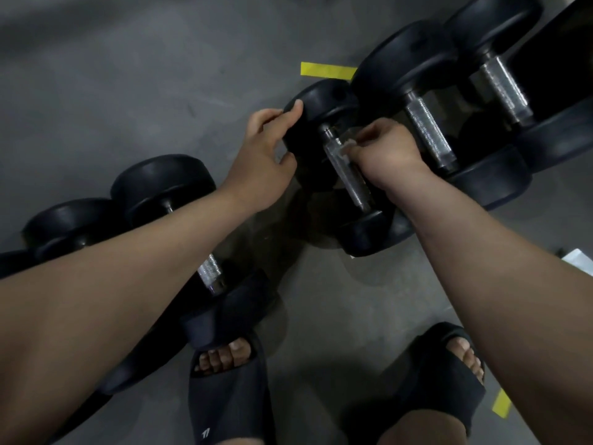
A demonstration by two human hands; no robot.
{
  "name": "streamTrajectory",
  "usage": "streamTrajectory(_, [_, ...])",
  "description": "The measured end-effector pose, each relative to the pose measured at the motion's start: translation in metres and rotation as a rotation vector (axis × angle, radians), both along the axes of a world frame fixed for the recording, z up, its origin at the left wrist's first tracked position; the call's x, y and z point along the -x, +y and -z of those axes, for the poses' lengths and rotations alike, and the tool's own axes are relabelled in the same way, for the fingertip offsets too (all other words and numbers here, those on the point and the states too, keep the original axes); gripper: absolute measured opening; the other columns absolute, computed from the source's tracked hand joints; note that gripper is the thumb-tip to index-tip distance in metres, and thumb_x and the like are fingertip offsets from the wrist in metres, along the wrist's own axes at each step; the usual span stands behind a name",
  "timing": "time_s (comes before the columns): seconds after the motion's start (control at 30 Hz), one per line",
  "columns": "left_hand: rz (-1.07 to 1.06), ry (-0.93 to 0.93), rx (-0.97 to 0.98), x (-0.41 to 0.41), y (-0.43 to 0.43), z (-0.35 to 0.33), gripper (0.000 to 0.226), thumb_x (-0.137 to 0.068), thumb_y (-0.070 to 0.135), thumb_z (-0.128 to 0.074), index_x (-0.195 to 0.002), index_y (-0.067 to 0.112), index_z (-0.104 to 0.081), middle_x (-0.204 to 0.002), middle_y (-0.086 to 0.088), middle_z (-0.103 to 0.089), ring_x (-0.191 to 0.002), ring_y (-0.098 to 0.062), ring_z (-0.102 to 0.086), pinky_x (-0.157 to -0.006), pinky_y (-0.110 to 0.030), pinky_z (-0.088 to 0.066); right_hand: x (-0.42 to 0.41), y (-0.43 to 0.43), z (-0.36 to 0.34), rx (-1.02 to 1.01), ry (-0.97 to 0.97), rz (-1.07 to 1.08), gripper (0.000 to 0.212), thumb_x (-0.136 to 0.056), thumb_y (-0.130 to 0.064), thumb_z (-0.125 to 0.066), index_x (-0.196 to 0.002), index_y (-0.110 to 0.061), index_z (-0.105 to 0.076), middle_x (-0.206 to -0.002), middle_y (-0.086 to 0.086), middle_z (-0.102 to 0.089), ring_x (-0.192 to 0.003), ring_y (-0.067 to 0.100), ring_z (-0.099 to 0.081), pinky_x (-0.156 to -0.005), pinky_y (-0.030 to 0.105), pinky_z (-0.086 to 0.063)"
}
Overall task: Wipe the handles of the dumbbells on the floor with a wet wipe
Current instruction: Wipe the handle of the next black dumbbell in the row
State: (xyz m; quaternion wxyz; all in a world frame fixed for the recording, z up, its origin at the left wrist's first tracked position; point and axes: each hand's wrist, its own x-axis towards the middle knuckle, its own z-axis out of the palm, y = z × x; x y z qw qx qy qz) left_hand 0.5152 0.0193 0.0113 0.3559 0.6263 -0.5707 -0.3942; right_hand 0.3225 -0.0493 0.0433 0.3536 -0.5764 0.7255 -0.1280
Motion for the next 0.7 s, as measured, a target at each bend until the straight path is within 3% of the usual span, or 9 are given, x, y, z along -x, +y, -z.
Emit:
streamTrajectory(0.1, [0.006,-0.002,0.013,-0.001,0.0,0.0,0.07,-0.091,-0.002,-0.056,-0.154,0.027,-0.041,-0.133,0.006,-0.032,-0.125,-0.006,-0.042,-0.11,-0.042,-0.047,0.0,-0.001,0.002,-0.066,-0.049,0.026,0.013,-0.081,-0.025,-0.081,-0.078,-0.021,-0.069,-0.075,-0.004,-0.069,-0.069,0.011,-0.065,-0.066,0.022,-0.052])
streamTrajectory(0.23, [0.032,-0.005,-0.009,-0.003,0.001,-0.001,0.071,-0.093,-0.002,-0.056,-0.155,0.028,-0.038,-0.134,0.007,-0.029,-0.128,-0.007,-0.041,-0.111,-0.04,-0.046,-0.009,-0.007,0.0,-0.093,-0.218,0.145,0.01,-0.078,-0.017,-0.084,-0.081,-0.017,-0.074,-0.083,0.003,-0.076,-0.074,0.017,-0.07,-0.065,0.026,-0.056])
streamTrajectory(0.3, [0.033,-0.016,-0.008,-0.003,0.001,-0.002,0.072,-0.092,-0.003,-0.055,-0.155,0.027,-0.038,-0.134,0.005,-0.029,-0.128,-0.007,-0.04,-0.112,-0.041,-0.044,-0.006,-0.006,-0.003,-0.125,-0.209,0.117,0.011,-0.077,-0.015,-0.085,-0.085,-0.016,-0.076,-0.081,0.003,-0.075,-0.066,0.013,-0.067,-0.061,0.024,-0.056])
streamTrajectory(0.4, [0.029,-0.019,-0.005,-0.003,0.001,-0.001,0.073,-0.09,-0.004,-0.053,-0.155,0.027,-0.039,-0.136,0.005,-0.029,-0.131,-0.009,-0.039,-0.112,-0.043,-0.045,0.002,-0.004,-0.01,-0.179,-0.146,0.039,0.015,-0.077,-0.013,-0.085,-0.072,-0.017,-0.071,-0.067,0.001,-0.069,-0.052,0.01,-0.06,-0.056,0.023,-0.053])
streamTrajectory(0.53, [0.025,-0.024,-0.034,-0.001,0.001,-0.002,0.074,-0.092,-0.002,-0.052,-0.156,0.032,-0.037,-0.137,0.008,-0.026,-0.136,-0.011,-0.037,-0.113,-0.04,-0.044,-0.006,-0.007,-0.006,-0.139,-0.176,0.107,0.01,-0.069,-0.014,-0.084,-0.076,-0.016,-0.077,-0.075,0.002,-0.075,-0.072,0.021,-0.073,-0.076,0.042,-0.063])
streamTrajectory(0.7, [0.043,-0.057,-0.026,0.001,0.002,-0.004,0.074,-0.092,-0.001,-0.052,-0.156,0.031,-0.033,-0.139,0.006,-0.024,-0.137,-0.012,-0.035,-0.113,-0.04,-0.044,-0.008,-0.003,0.002,-0.054,-0.097,0.052,0.007,-0.071,-0.031,-0.078,-0.073,-0.026,-0.075,-0.091,-0.006,-0.076,-0.091,0.018,-0.073,-0.09,0.036,-0.059])
